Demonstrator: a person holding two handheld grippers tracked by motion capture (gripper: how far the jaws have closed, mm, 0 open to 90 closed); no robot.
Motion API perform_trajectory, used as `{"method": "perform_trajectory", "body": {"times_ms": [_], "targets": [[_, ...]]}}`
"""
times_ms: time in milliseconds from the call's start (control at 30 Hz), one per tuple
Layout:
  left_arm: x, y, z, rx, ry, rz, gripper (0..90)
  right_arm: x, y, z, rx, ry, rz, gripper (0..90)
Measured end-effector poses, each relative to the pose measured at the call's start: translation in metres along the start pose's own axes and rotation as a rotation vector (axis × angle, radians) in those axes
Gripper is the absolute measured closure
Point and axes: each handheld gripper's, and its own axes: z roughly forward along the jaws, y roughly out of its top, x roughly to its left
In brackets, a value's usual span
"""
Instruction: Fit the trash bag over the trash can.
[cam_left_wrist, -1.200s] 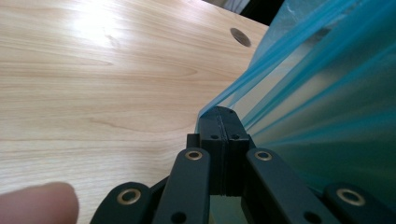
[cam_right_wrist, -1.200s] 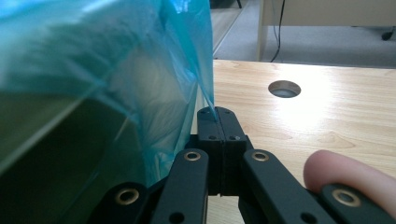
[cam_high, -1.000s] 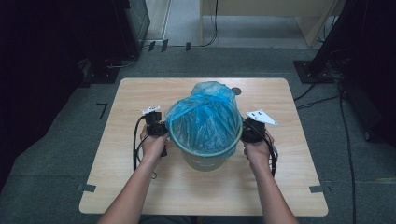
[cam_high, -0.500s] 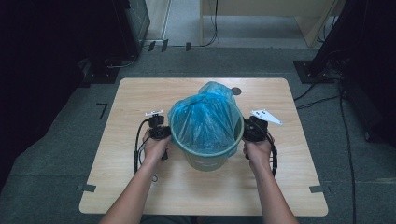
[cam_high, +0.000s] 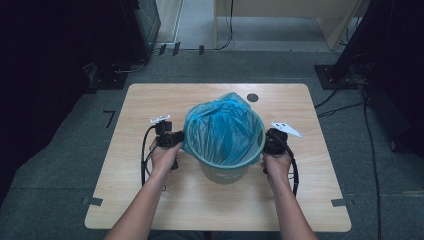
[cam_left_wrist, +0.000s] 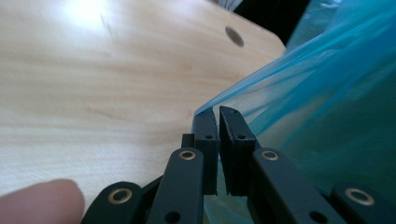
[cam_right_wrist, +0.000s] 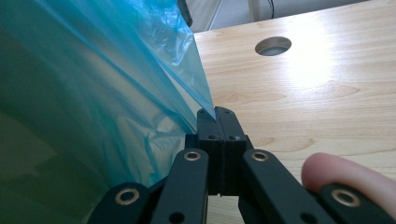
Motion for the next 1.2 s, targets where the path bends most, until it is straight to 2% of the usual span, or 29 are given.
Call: {"method": "perform_trajectory", "body": {"times_ms": [33, 133, 200, 233, 267, 300, 333, 400, 500, 567, 600, 733, 800, 900, 1000, 1100, 1200], "targets": [[0.002, -0.001, 0.003, 0.017, -0.004, -0.018, 86.4, 0.000, 0.001, 0.000, -0.004, 0.000, 0.006, 90.0], [0.006, -0.005, 0.012, 0.052, 0.031, -0.018, 86.8, 0.002, 0.003, -0.006, -0.037, 0.024, 0.009, 90.0], [0.010, -0.010, 0.016, 0.074, 0.108, 0.000, 86.2, 0.003, 0.004, -0.010, -0.055, 0.027, 0.000, 90.0], [0.014, -0.014, 0.018, 0.088, 0.126, 0.000, 85.9, 0.002, 0.004, -0.010, -0.053, 0.006, -0.011, 90.0], [0.020, -0.018, 0.018, 0.087, 0.114, -0.025, 85.2, 0.001, 0.003, -0.010, -0.047, -0.014, -0.014, 90.0], [0.024, -0.021, 0.017, 0.068, 0.088, -0.058, 84.6, -0.003, 0.001, -0.009, -0.044, -0.016, -0.004, 90.0], [0.027, -0.023, 0.014, 0.041, 0.070, -0.074, 83.1, -0.008, -0.001, -0.009, -0.038, -0.013, 0.013, 90.0], [0.027, -0.024, 0.004, -0.026, 0.052, -0.074, 76.9, -0.016, -0.004, -0.010, -0.050, -0.001, 0.038, 90.0], [0.021, -0.023, -0.012, -0.111, 0.023, -0.036, 68.9, -0.022, -0.004, -0.019, -0.100, 0.055, 0.033, 68.7], [0.017, -0.022, -0.023, -0.152, 0.016, -0.013, 63.5, -0.024, -0.002, -0.030, -0.126, 0.095, 0.028, 60.0], [0.014, -0.023, -0.027, -0.175, 0.014, -0.004, 59.6, -0.025, -0.001, -0.037, -0.144, 0.097, 0.020, 58.3], [0.006, -0.027, -0.044, -0.226, 0.002, 0.055, 52.0, -0.027, 0.000, -0.065, -0.200, 0.103, -0.004, 54.0], [0.002, -0.031, -0.052, -0.247, 0.007, 0.094, 49.9, -0.028, 0.000, -0.079, -0.221, 0.112, -0.028, 53.8], [-0.003, -0.039, -0.063, -0.266, 0.018, 0.131, 47.0, -0.024, -0.003, -0.100, -0.243, 0.138, -0.057, 53.6], [-0.008, -0.050, -0.072, -0.281, 0.021, 0.164, 45.4, -0.015, -0.011, -0.117, -0.254, 0.183, -0.097, 53.6], [-0.014, -0.063, -0.079, -0.289, 0.032, 0.222, 43.7, -0.006, -0.023, -0.129, -0.259, 0.230, -0.133, 53.4], [-0.017, -0.075, -0.084, -0.302, 0.015, 0.249, 41.0, 0.000, -0.033, -0.136, -0.256, 0.288, -0.150, 51.2]]}}
